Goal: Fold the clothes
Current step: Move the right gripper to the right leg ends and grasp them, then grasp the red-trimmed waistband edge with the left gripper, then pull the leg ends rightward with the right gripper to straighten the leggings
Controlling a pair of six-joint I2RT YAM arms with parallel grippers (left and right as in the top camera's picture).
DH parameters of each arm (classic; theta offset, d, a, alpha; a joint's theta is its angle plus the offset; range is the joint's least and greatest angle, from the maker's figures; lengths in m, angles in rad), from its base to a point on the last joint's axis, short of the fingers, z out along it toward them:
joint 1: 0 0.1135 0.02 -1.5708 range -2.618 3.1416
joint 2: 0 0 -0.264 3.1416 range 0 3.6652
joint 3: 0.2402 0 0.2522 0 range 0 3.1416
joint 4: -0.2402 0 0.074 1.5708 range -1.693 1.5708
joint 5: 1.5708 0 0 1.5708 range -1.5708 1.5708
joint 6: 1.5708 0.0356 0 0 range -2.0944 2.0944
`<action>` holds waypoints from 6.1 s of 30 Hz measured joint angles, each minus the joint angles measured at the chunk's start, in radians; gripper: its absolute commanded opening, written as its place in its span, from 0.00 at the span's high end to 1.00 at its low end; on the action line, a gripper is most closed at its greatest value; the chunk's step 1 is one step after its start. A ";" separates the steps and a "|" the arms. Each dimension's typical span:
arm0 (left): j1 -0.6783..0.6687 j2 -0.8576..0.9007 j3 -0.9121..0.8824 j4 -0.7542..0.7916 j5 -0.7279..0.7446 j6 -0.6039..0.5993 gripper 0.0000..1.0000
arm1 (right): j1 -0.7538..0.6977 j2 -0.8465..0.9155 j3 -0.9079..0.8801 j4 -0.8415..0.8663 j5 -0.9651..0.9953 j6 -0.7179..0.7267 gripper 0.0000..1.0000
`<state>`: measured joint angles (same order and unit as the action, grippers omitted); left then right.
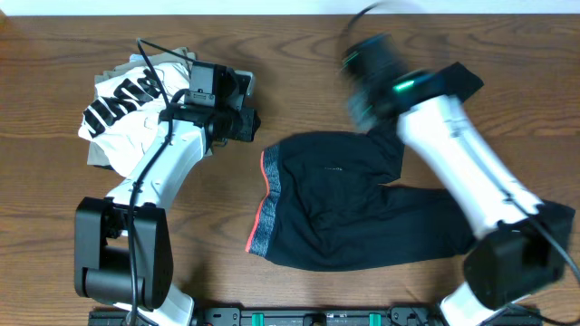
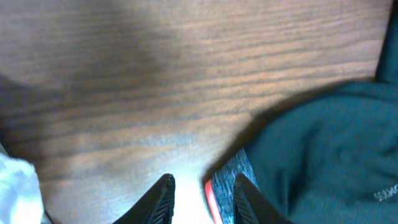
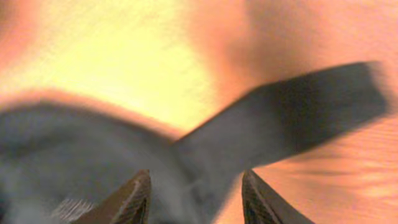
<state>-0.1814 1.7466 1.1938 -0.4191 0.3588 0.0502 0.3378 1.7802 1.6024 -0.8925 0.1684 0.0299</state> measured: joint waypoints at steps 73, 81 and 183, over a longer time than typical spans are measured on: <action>-0.016 0.000 0.000 -0.068 0.005 -0.021 0.62 | -0.876 0.249 0.034 -0.151 -0.031 0.171 0.50; -0.022 0.000 0.000 -0.113 0.010 -0.024 0.63 | -0.875 0.323 0.034 -0.066 -0.064 0.117 0.52; -0.017 0.205 0.062 0.134 -0.074 -0.420 0.94 | -0.873 0.436 0.038 -0.056 -0.177 0.059 0.99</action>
<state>-0.1986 1.9514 1.2556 -0.2852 0.2844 -0.3702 -0.5354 2.2158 1.6405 -0.9489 -0.0086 0.0891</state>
